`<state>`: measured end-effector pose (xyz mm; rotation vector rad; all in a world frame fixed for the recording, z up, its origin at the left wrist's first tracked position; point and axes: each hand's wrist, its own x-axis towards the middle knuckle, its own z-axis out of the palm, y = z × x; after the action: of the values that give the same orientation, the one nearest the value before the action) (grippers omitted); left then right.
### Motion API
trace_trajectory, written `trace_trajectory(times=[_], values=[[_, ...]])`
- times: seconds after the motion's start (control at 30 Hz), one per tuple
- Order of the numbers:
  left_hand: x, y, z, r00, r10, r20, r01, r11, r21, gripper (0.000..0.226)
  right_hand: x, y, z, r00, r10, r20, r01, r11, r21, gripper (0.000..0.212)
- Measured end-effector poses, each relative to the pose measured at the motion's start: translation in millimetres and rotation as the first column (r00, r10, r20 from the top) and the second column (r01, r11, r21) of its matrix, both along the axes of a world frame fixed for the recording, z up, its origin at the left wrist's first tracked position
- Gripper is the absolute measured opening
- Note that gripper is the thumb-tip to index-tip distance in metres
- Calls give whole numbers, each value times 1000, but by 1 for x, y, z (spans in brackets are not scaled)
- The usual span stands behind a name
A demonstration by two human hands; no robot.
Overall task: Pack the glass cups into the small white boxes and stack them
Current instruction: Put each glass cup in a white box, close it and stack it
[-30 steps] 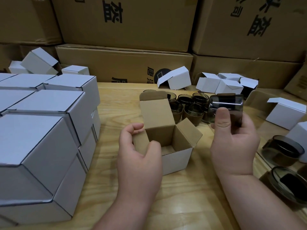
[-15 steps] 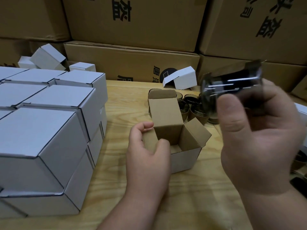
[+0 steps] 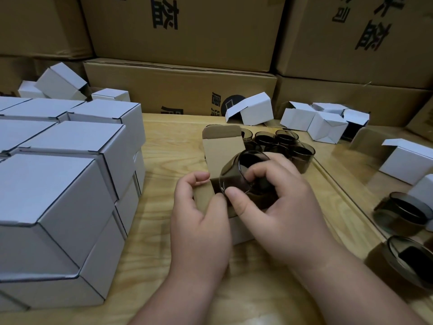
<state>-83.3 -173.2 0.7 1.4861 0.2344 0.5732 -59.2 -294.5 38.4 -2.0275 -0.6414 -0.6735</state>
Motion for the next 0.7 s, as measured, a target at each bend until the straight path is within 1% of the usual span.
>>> trace_trajectory(times=[0.1, 0.2, 0.47, 0.7], values=[[1, 1, 0, 1000, -10, -9, 10, 1000, -23, 32, 3, -3, -6, 1000, -17, -12, 17, 999, -47, 31], [2, 2, -1, 1000, -19, -9, 19, 999, -46, 32, 4, -4, -11, 999, -36, 19, 38, 995, -92, 36], [2, 1, -2, 999, -45, 30, 47, 996, -78, 31, 6, -5, -16, 999, -24, 47, 29, 992, -119, 38], [1, 1, -1, 999, -47, 18, 48, 995, -85, 32, 8, -8, -18, 999, -34, 24, 39, 971, -237, 44]])
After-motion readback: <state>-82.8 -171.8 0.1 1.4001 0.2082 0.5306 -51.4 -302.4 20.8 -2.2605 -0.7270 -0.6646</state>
